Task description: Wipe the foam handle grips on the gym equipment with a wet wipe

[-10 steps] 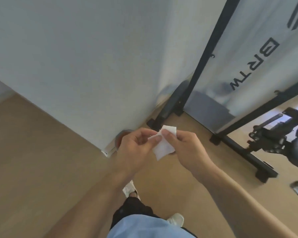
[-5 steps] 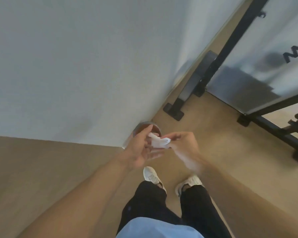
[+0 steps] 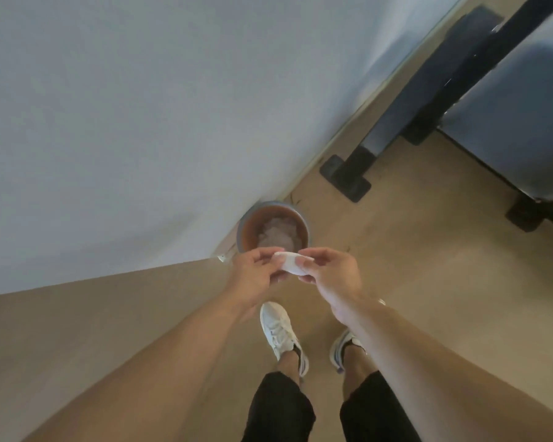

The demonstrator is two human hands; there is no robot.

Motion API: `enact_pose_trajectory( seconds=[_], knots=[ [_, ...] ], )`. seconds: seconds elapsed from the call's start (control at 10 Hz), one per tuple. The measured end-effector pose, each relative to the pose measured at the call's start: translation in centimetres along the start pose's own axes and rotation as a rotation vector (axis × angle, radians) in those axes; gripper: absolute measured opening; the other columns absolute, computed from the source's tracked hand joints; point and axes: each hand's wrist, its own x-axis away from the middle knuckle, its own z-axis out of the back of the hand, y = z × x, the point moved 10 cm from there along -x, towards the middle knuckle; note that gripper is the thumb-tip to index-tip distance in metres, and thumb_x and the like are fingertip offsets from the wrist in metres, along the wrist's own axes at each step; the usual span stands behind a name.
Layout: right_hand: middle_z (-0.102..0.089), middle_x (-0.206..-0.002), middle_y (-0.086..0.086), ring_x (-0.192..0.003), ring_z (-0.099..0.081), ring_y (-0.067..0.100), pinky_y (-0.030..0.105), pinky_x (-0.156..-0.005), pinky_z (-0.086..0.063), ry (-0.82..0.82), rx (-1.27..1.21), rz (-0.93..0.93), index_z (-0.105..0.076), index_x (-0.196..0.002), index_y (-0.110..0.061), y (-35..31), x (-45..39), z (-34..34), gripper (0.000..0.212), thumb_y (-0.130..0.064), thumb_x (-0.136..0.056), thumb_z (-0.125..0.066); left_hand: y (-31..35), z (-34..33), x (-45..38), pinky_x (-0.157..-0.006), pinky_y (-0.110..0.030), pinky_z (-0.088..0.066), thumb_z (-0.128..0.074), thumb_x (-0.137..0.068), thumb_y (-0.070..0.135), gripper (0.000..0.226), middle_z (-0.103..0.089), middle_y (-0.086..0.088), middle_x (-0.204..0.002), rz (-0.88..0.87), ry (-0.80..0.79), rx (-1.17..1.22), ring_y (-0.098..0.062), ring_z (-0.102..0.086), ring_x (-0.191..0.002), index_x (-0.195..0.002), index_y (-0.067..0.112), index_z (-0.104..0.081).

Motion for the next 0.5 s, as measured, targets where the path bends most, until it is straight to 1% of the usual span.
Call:
enact_pose_trajectory(
  seconds=[0.1, 0.2, 0.3, 0.4, 0.5],
  knots=[
    [-0.076, -0.078, 0.005, -0.056, -0.067, 0.013, 0.018, -0.051, -0.05, 0.091, 0.051, -0.032, -0.073, -0.08, -0.017, 3.2, -5.8, 0.2, 0.008, -0.014, -0.082, -0.08, -2.2, 0.1, -3.6, -0.086, -0.033, -0.057, -0.058, -0.099, 0.008, 0.042, -0.064, -0.01, -0.129, 0.011, 0.032, -0.063, -0.022, -0.069, -0.105, -0.14, 0.01, -0.049],
    [-0.072, -0.077, 0.006, -0.061, -0.063, 0.018, 0.021, -0.046, -0.041, 0.177, 0.126, -0.087, -0.067, -0.074, -0.021, 6.6, -11.0, 0.0, 0.017, -0.023, -0.078, -0.083, -4.0, 0.5, -6.0, -0.1, -0.04, -0.048, -0.063, -0.097, 0.018, 0.056, -0.055, -0.002, -0.143, 0.054, 0.013, -0.079, -0.021, -0.058, -0.126, -0.149, 0.016, -0.041],
    [-0.075, -0.082, 0.01, -0.068, -0.065, 0.023, 0.027, -0.056, -0.048, 0.202, 0.036, -0.145, -0.069, -0.075, -0.019, 9.8, -15.0, -1.4, 0.017, -0.025, -0.076, -0.085, -5.6, 1.7, -7.6, -0.107, -0.039, -0.046, -0.068, -0.093, 0.025, 0.06, -0.054, 0.0, -0.143, 0.08, 0.016, -0.073, -0.018, -0.055, -0.128, -0.148, 0.018, -0.043],
    [-0.073, -0.083, 0.007, -0.067, -0.066, 0.018, 0.026, -0.06, -0.051, 0.159, -0.077, -0.239, -0.067, -0.086, -0.016, 11.4, -16.7, -3.4, 0.016, -0.028, -0.084, -0.078, -6.7, 3.1, -8.2, -0.112, -0.043, -0.043, -0.067, -0.094, 0.027, 0.053, -0.059, 0.0, -0.138, 0.086, 0.044, -0.056, -0.018, -0.057, -0.127, -0.143, 0.02, -0.049],
    [-0.066, -0.078, 0.0, -0.076, -0.066, 0.019, 0.025, -0.069, -0.052, 0.134, -0.095, -0.306, -0.064, -0.112, -0.02, 12.3, -16.8, -4.8, 0.019, -0.027, -0.094, -0.067, -7.1, 3.9, -8.1, -0.109, -0.04, -0.046, -0.064, -0.096, 0.026, 0.046, -0.063, -0.002, -0.133, 0.097, 0.068, -0.054, -0.018, -0.059, -0.124, -0.139, 0.018, -0.053]
  ],
)
